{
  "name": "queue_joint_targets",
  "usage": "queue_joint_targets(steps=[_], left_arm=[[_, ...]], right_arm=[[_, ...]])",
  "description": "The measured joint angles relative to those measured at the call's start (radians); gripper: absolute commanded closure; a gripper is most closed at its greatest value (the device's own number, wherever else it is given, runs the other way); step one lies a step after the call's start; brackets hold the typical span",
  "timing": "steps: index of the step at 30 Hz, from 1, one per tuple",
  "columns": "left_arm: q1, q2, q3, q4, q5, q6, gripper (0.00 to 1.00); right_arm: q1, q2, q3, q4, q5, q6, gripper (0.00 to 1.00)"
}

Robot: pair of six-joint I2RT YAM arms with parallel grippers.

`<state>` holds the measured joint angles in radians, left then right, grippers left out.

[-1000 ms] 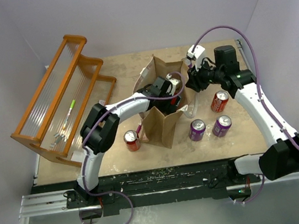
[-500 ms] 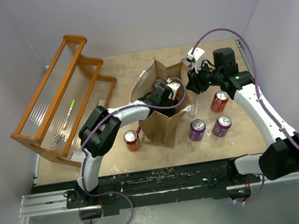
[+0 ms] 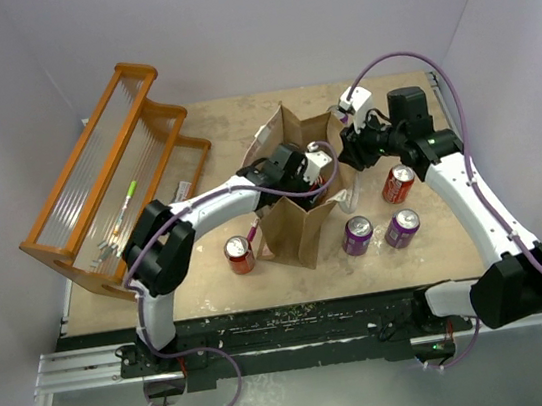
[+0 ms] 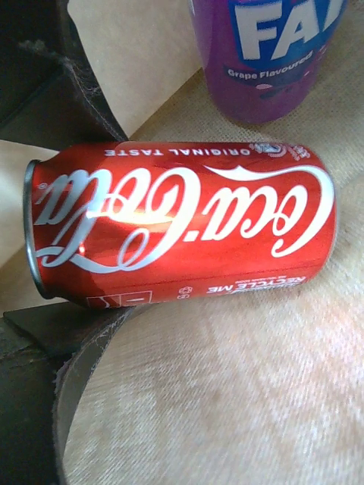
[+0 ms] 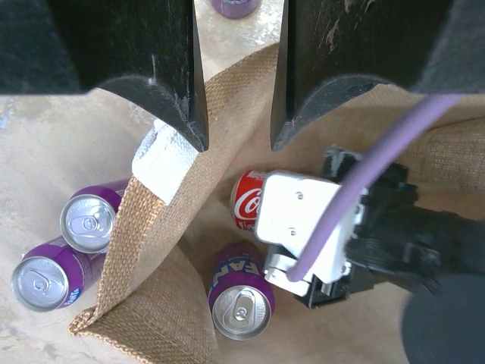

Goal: Place the beverage into the canvas bag
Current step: Pick up the drink from the canvas bag, then place the drink in the canvas bag.

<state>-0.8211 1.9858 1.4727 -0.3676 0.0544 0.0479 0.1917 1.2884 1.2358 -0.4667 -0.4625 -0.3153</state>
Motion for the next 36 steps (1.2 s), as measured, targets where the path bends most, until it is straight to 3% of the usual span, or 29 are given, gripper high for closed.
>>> queue_joint_targets(steps=[9, 19, 30, 36], left_arm=[[0.11, -0.149, 0.049, -0.111, 0.225, 0.127, 1.0], [0.201, -0.163, 0.174, -0.155, 0.381, 0.218, 1.0], [0.273, -0.17, 0.33, -0.201, 0.603, 0.306, 1.0], [0.283, -0.202, 0.352, -0.223, 0.646, 0.365, 1.0]], right_arm=[[0.0, -0.019, 0.026, -0.032, 0.0, -0.018, 0.59], [0.003, -0.017, 0.063, -0.033, 0.001, -0.016, 0.58], [0.04, 0.043, 0.179, -0.035, -0.11, -0.009, 0.49], [0.099, 0.051, 0.185, -0.035, -0.142, -0.014, 0.41]])
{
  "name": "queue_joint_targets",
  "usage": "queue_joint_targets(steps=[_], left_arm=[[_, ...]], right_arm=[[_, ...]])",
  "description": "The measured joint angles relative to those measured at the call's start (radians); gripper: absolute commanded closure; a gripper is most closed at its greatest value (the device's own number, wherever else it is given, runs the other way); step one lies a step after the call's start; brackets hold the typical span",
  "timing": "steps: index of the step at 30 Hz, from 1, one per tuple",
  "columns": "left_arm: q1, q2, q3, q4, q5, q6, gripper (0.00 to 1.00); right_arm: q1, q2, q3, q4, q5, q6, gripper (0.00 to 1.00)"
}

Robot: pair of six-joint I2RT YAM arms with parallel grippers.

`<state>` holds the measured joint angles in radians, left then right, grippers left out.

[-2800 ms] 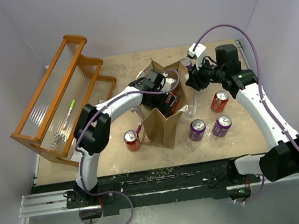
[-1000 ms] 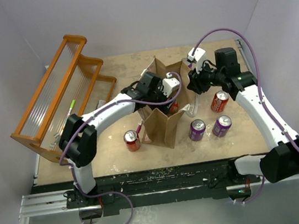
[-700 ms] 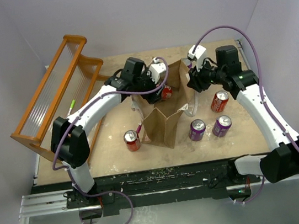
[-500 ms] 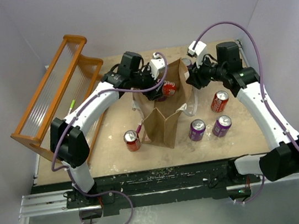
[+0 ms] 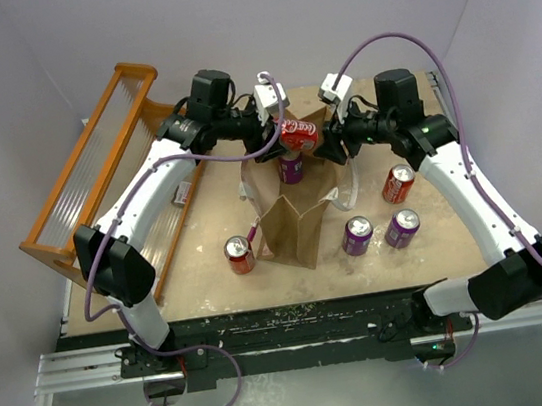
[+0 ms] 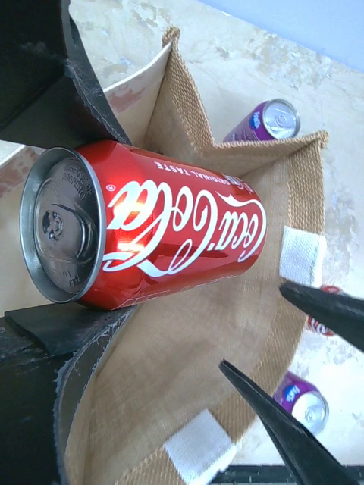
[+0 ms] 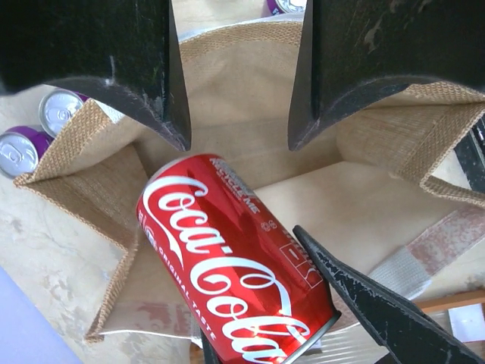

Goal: Place the beverage into the canvas bag
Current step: Place the drink in the canvas bag.

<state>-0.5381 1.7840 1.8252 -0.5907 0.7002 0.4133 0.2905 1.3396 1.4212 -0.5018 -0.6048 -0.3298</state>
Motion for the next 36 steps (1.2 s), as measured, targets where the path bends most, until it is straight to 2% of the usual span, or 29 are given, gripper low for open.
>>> queue_joint_targets(steps=[7, 15, 23, 29, 36], left_arm=[[-0.001, -0.011, 0.016, -0.033, 0.083, 0.0, 1.0], [-0.001, -0.011, 0.023, -0.039, 0.142, -0.04, 1.0], [0.001, -0.011, 0.023, 0.003, 0.141, -0.129, 1.0], [-0.001, -0.011, 0.023, 0.008, 0.131, -0.125, 1.0], [-0.031, -0.003, 0.023, -0.022, 0.062, -0.029, 1.0]], right_arm=[[0.044, 0.0, -0.002, 0.025, -0.014, -0.05, 0.33], [0.071, 0.029, -0.003, 0.061, -0.02, -0.077, 0.45], [0.077, 0.034, -0.029, 0.09, -0.036, -0.063, 0.48], [0.082, 0.011, -0.031, 0.08, 0.007, -0.045, 0.42], [0.073, -0.063, -0.03, 0.032, 0.098, 0.008, 0.37]])
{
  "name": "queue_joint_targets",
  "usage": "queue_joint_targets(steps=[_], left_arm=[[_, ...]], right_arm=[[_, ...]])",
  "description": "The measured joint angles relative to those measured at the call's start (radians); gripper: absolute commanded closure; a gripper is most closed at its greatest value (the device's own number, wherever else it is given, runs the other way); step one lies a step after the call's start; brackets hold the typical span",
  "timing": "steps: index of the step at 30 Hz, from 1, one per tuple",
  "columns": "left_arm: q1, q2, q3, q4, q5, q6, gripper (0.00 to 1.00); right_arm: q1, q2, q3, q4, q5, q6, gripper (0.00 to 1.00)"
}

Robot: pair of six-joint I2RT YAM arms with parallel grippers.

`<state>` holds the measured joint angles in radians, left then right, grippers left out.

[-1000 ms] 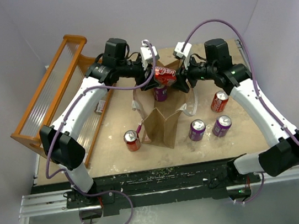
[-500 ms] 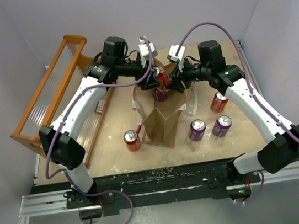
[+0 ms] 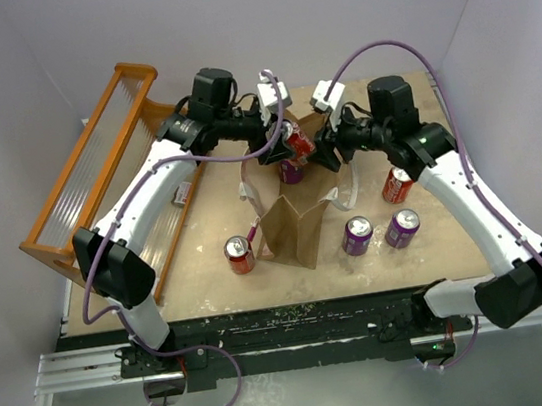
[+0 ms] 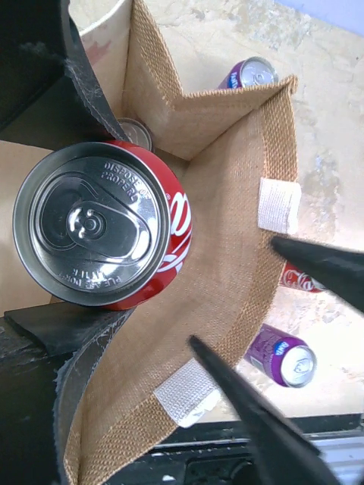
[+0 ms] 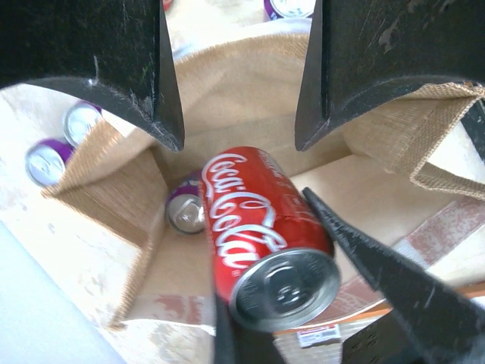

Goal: Place the beverage into the canvas bag
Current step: Place the drink in the canvas bag.

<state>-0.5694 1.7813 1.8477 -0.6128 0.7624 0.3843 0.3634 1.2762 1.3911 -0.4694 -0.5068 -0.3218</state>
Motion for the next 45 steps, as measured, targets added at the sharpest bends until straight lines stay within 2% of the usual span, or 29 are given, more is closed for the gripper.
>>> queue_joint_targets(steps=[8, 18, 21, 29, 33, 38, 45], left_arm=[[-0.047, 0.027, -0.036, -0.041, -0.07, 0.087, 1.0], [-0.068, 0.177, -0.032, -0.108, -0.148, 0.217, 1.0], [-0.072, 0.243, -0.008, -0.134, -0.16, 0.262, 1.0], [-0.074, 0.394, 0.146, -0.211, -0.146, 0.441, 1.0], [-0.075, 0.433, 0.2, -0.229, -0.129, 0.521, 1.0], [-0.077, 0.484, 0.272, -0.253, -0.103, 0.61, 1.0], [-0.089, 0.575, 0.369, -0.268, -0.115, 0.703, 1.0]], right_arm=[[-0.132, -0.026, 0.001, -0.019, 0.083, 0.091, 0.36], [-0.158, 0.127, 0.008, -0.032, 0.128, 0.148, 0.36], [-0.161, 0.179, 0.018, -0.042, 0.127, 0.154, 0.41], [-0.188, 0.27, 0.054, -0.049, 0.1, 0.185, 0.7], [-0.211, 0.289, 0.07, -0.049, 0.065, 0.208, 0.8], [-0.231, 0.298, 0.084, -0.051, 0.022, 0.222, 0.85], [-0.232, 0.302, 0.096, -0.056, -0.028, 0.225, 0.86]])
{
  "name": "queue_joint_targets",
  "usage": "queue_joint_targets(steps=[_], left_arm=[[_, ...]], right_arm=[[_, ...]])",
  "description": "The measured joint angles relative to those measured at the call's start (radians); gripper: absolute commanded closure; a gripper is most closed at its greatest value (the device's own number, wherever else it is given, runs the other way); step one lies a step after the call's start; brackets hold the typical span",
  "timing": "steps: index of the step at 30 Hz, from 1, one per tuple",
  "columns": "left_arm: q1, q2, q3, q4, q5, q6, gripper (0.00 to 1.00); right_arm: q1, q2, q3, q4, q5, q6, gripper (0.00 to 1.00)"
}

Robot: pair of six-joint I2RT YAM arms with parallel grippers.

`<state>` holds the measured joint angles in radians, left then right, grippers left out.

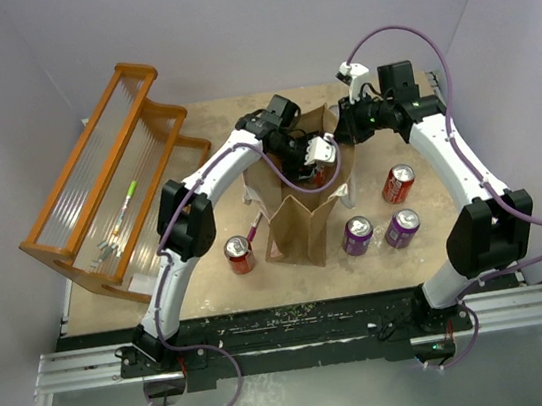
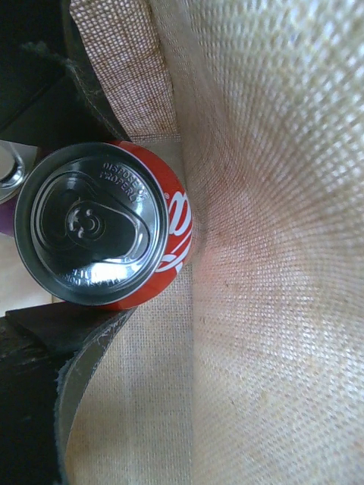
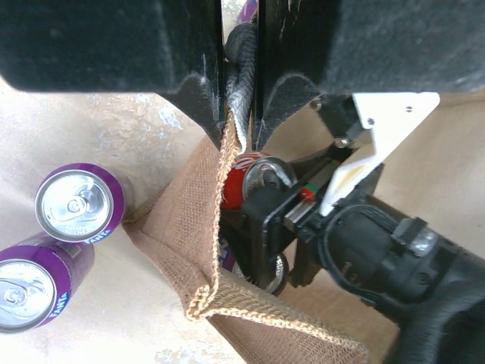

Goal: Place the beverage into the canvas bag
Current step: Place the drink in the canvas bag.

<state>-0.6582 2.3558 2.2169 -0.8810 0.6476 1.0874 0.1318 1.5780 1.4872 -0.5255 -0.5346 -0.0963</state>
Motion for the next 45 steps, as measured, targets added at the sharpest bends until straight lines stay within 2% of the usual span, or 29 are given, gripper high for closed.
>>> queue_joint_targets(steps=[10, 18, 22, 38, 44, 45], left_arm=[[-0.001, 0.059, 0.061, 0.015, -0.016, -0.015, 1.0], [0.004, 0.092, 0.107, 0.015, -0.014, -0.08, 0.85], [0.004, 0.107, 0.133, 0.004, -0.014, -0.101, 0.82], [0.006, 0.13, 0.175, 0.029, -0.05, -0.23, 0.35], [0.006, 0.129, 0.153, 0.088, -0.059, -0.297, 0.27], [0.006, 0.129, 0.151, 0.093, -0.06, -0.305, 0.22]], right_arm=[[-0.001, 0.0, 0.0, -0.001, -0.008, 0.0, 0.86], [-0.004, 0.002, 0.0, 0.003, -0.007, -0.001, 0.86], [-0.009, 0.005, 0.0, 0.005, -0.007, -0.001, 0.86], [-0.019, 0.007, 0.0, 0.009, 0.008, -0.005, 0.86], [-0.023, 0.01, 0.001, 0.023, 0.026, -0.006, 0.86], [-0.024, 0.013, 0.002, 0.025, 0.026, -0.007, 0.86]])
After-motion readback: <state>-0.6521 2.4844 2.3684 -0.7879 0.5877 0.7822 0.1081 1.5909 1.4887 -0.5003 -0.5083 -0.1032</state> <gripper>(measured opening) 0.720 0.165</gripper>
